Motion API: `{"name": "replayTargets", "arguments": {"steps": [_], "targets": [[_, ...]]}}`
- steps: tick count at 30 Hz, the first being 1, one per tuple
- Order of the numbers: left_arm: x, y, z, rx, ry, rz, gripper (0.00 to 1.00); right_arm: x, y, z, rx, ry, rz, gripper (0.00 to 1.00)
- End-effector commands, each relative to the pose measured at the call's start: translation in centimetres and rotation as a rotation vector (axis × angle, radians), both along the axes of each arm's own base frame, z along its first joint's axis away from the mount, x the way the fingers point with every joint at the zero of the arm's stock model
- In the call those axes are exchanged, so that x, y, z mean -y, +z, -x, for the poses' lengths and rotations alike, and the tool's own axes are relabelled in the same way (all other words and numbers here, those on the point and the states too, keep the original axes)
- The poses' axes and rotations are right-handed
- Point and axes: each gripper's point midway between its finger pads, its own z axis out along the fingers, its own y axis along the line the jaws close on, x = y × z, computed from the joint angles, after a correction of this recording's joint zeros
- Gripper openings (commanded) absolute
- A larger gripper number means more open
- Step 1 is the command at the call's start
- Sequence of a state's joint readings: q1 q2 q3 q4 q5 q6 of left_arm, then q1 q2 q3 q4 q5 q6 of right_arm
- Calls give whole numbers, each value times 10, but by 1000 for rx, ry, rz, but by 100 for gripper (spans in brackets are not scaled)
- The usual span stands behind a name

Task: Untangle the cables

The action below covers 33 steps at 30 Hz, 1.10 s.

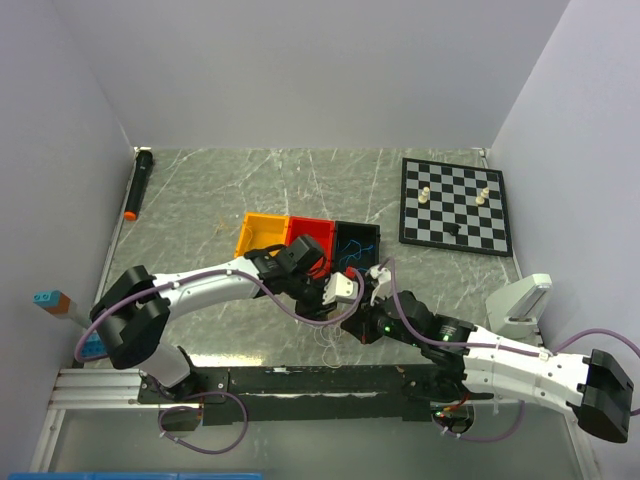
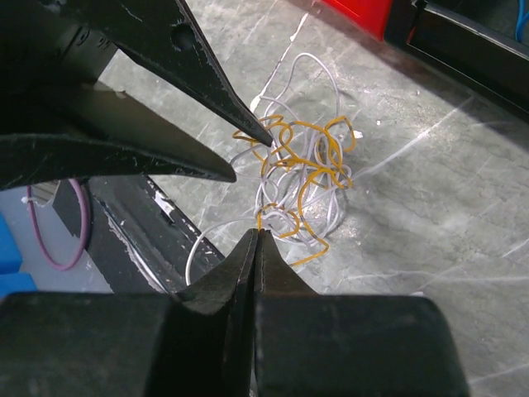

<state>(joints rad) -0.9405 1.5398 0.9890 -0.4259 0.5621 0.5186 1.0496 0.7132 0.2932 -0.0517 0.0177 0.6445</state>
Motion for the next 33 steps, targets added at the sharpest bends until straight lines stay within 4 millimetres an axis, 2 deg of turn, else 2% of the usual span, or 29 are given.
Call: {"name": "replayTargets", "arguments": {"steps": [1,9,14,19,25,26,29,33], "targets": [[10,15,-7,59,-34,37,34,-4,8,0,30,14,-38,0],[2,19,-4,61,-19,28,32,-3,5,1,27,18,-29,0],[0,17,-2,64,-30,19,9,-3,6,1,26,18,-26,0],[-3,20,-3,73,-26,13,1,-2,4,1,25,19,-16,0],[-2,27,-5,81,-11,28,1,-1,4,0,25,10,-5,0],[0,33,-7,90,-4,35,1,1,2,-1,22,2,4,7],[3,56,-13,108,31,54,1,5,0,-3,23,-16,26,39],[-3,88,-13,123,64,83,1,5,1,-1,13,-13,23,68]]}}
